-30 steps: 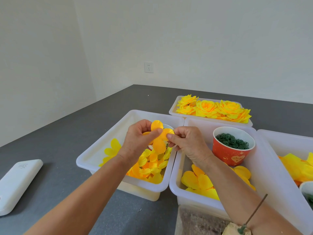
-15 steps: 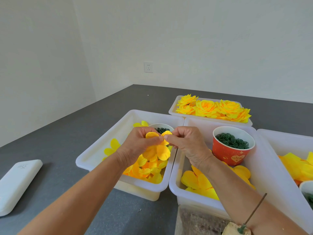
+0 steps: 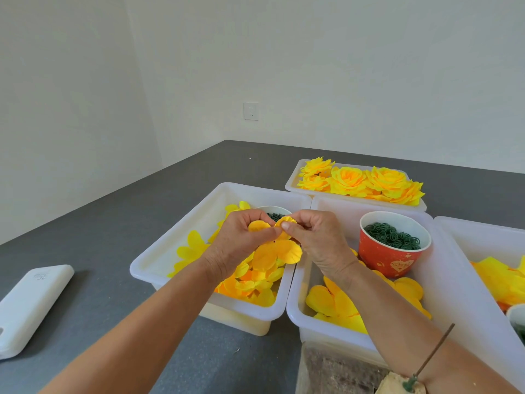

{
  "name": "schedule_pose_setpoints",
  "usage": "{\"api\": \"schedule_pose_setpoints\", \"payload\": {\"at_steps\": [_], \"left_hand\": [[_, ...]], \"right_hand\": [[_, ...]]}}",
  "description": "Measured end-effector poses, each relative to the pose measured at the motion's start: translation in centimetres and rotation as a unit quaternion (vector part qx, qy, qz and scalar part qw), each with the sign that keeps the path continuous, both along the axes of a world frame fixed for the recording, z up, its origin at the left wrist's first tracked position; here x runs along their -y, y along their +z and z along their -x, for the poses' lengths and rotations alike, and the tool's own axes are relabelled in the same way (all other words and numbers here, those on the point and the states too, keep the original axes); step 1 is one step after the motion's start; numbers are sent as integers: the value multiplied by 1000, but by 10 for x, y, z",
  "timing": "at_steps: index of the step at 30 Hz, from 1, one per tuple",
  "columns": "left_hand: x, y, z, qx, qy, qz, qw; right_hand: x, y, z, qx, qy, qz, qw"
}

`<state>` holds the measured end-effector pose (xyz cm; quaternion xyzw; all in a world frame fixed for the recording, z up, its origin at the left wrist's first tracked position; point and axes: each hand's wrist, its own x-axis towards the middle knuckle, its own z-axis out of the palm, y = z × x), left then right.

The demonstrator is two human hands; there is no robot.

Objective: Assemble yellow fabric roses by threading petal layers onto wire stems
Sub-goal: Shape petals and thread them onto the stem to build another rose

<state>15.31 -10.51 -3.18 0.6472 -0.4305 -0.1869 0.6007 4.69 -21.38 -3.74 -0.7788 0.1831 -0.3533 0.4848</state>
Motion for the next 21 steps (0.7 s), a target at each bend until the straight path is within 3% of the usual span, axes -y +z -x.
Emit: {"api": "schedule_pose_setpoints", "payload": {"at_steps": [8,13,16,18,21], "left_hand": [[0,1,3,-39,-3,23,999],[0,3,1,-81,28,35,996],[0,3,-3,-92,40,12,995],[-1,4,-6,-148,-1,4,989],[-2,8,-12,-246,-104,23,963]], "right_hand": [[3,0,2,14,-11,-19,1000],[1,4,4,51,46,-145,987],[2,2,5,28,47,-117,992],[1,1,5,26,70,-105,992],[3,5,5,57,169,-198,964]]}}
